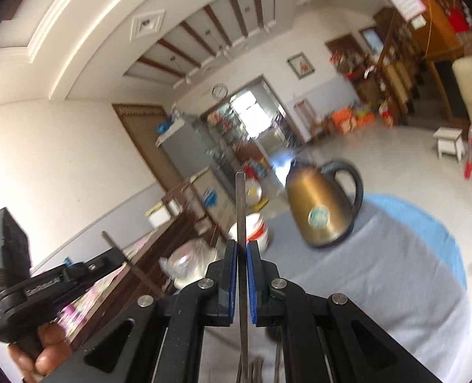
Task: Organize utensils
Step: 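Lift the chopsticks upright and release them into the grey holder with both tools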
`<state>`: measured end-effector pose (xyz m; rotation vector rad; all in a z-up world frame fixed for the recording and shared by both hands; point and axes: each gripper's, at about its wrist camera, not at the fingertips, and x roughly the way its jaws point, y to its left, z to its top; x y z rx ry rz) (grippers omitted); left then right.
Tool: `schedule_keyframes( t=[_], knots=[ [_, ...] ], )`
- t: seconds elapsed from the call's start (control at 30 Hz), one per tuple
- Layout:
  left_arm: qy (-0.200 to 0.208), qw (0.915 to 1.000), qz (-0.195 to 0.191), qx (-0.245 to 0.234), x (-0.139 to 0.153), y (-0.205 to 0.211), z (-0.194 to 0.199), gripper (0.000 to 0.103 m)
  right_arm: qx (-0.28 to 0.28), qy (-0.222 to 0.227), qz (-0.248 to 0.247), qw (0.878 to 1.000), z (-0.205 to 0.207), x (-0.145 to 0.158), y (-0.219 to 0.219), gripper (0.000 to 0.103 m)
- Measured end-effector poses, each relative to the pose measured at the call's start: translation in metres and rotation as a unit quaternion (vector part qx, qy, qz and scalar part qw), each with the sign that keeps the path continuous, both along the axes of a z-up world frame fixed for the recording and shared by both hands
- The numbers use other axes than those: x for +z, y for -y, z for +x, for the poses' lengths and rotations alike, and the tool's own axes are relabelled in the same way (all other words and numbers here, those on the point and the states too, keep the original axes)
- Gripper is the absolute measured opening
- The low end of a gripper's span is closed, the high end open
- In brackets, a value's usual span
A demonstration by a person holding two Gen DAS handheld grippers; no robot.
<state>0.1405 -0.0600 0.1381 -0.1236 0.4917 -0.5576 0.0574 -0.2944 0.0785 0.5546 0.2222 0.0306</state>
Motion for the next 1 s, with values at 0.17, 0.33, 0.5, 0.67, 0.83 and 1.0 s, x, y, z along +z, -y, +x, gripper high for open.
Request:
schedule_keyframes(
  t=[0.17,0.33,0.5,0.67,0.83,1.0],
  knots=[
    [0.030,0.9993,-0.018,0.016,0.011,0.010,0.006,0.005,-0.075,0.037,-0.029,0.996,0.006,0.014,0.004,0.007],
    [0.037,0.9985,-0.020,0.036,-0.006,0.028,0.018,0.005,-0.114,0.046,-0.057,0.991,0.024,0.009,-0.002,0.007],
    [-0.012,0.9991,0.007,0.041,-0.048,0.039,0.035,0.005,-0.082,-0.001,-0.074,0.994,0.049,-0.013,-0.015,0.007],
    [-0.060,0.9971,0.035,0.032,-0.085,0.037,0.042,0.005,-0.039,-0.038,-0.074,0.996,0.047,-0.039,-0.024,0.010],
    [-0.072,0.9955,0.057,0.024,-0.100,0.029,0.026,0.045,-0.009,-0.062,-0.046,0.997,0.030,-0.052,-0.023,0.011],
    [-0.048,0.9955,0.071,0.039,-0.110,0.005,0.001,0.057,0.010,-0.053,-0.009,0.999,-0.005,-0.074,-0.013,0.026]
  ],
)
